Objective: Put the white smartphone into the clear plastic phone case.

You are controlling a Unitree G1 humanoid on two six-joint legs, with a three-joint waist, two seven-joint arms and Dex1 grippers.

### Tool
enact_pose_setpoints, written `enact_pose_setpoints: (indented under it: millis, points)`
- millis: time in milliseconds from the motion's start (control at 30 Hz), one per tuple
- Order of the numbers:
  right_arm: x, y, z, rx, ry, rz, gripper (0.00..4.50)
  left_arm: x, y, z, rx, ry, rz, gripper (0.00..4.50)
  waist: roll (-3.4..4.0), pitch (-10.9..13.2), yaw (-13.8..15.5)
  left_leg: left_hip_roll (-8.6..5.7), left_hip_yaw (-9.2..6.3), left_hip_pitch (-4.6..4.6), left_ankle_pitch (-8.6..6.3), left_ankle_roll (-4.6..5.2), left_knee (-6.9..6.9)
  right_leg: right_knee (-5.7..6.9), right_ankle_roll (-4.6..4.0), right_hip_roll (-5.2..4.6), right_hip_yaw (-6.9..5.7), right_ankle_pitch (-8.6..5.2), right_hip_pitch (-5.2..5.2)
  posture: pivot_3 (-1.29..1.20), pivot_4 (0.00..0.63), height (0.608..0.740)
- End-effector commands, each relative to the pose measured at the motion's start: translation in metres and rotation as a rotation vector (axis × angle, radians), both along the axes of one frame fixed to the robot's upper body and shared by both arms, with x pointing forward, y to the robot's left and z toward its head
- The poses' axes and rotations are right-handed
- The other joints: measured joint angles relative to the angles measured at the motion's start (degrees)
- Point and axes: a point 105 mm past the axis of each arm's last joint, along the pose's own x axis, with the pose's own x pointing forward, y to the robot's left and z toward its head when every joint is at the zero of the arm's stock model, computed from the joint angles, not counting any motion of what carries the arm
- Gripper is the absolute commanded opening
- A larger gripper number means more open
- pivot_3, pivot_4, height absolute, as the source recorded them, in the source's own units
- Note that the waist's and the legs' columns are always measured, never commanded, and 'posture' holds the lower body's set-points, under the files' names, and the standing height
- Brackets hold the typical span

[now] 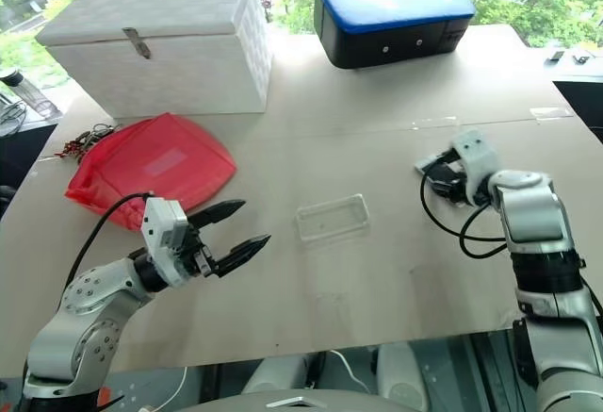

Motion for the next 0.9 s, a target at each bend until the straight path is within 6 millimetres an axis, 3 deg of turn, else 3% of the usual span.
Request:
enact_pose_setpoints:
  millis: [33, 100, 133, 200, 400, 533, 633, 800, 900]
  points:
    - [-0.015, 0.006, 0.005, 0.087, 0.020, -0.123, 2.76, 0.006, -0.002, 0.005, -0.002, -0.036, -0.025, 4.50, 0.01, 0.0, -0.7, 0.01, 0.05, 0.03, 0.00, 0.00, 0.00, 0.03, 0.00, 0.01, 0.04, 0.00, 0.00, 0.00, 0.150, 0.740]
    - [-0.019, 0.015, 0.001, 0.158, 0.045, -0.131, 2.76, 0.009, -0.003, 0.004, 0.002, -0.037, -0.040, 4.50, 0.04, 0.0, -0.7, 0.01, 0.11, 0.08, 0.01, -0.01, 0.01, 0.07, 0.00, 0.02, 0.08, 0.00, 0.02, 0.00, 0.150, 0.740]
    - [-0.019, 0.017, 0.000, 0.160, 0.047, -0.134, 3.79, 0.010, -0.004, 0.003, 0.003, -0.038, -0.045, 4.50, 0.04, 0.0, -0.7, 0.01, 0.12, 0.12, 0.01, -0.01, 0.01, 0.07, 0.00, 0.03, 0.09, 0.00, 0.05, 0.00, 0.150, 0.740]
    - [-0.021, 0.022, -0.003, 0.181, 0.039, -0.144, 4.41, 0.012, -0.004, 0.003, 0.000, -0.038, -0.054, 4.50, 0.04, 0.0, -0.7, 0.01, 0.14, 0.12, 0.01, -0.01, 0.01, 0.05, 0.01, 0.02, 0.10, 0.01, 0.04, 0.00, 0.150, 0.740]
    - [-0.044, 0.031, 0.009, 0.101, 0.015, 0.063, 4.41, 0.013, -0.005, 0.000, -0.006, -0.022, -0.080, 4.50, 0.06, 0.0, -0.6, 0.01, 0.10, 0.06, 0.01, 0.00, -0.08, -0.03, 0.01, 0.02, 0.05, 0.00, -0.02, 0.00, 0.150, 0.740]
    - [-0.067, 0.010, 0.008, 0.039, 0.122, 0.165, 4.41, 0.014, -0.007, -0.001, -0.006, -0.021, -0.096, 4.50, 0.07, 0.0, -0.5, 0.00, 0.11, 0.04, 0.00, 0.01, -0.05, -0.09, 0.01, -0.01, 0.03, 0.00, 0.02, 0.00, 0.150, 0.740]
    - [-0.080, 0.015, 0.007, 0.105, 0.193, 0.250, 4.41, 0.015, -0.007, -0.001, -0.008, -0.023, -0.097, 4.50, 0.06, 0.0, -0.7, 0.03, 0.09, 0.06, 0.00, 0.01, -0.04, -0.07, 0.01, 0.01, 0.00, 0.00, 0.04, 0.00, 0.150, 0.740]
    - [-0.079, 0.045, 0.001, 0.245, 0.194, 0.367, 4.41, 0.015, -0.010, -0.001, -0.017, -0.023, -0.099, 4.50, 0.05, 0.0, -0.8, 0.12, 0.23, 0.12, 0.00, 0.01, -0.04, -0.02, 0.01, 0.06, 0.12, 0.01, 0.05, 0.00, 0.150, 0.740]
    - [-0.066, 0.051, -0.003, 0.224, 0.149, 0.377, 4.41, 0.015, -0.010, -0.001, -0.015, -0.022, -0.103, 4.50, 0.04, 0.0, -0.6, 0.11, 0.22, 0.11, 0.00, 0.01, -0.02, -0.04, 0.02, 0.05, 0.12, 0.01, 0.04, 0.00, 0.150, 0.740]
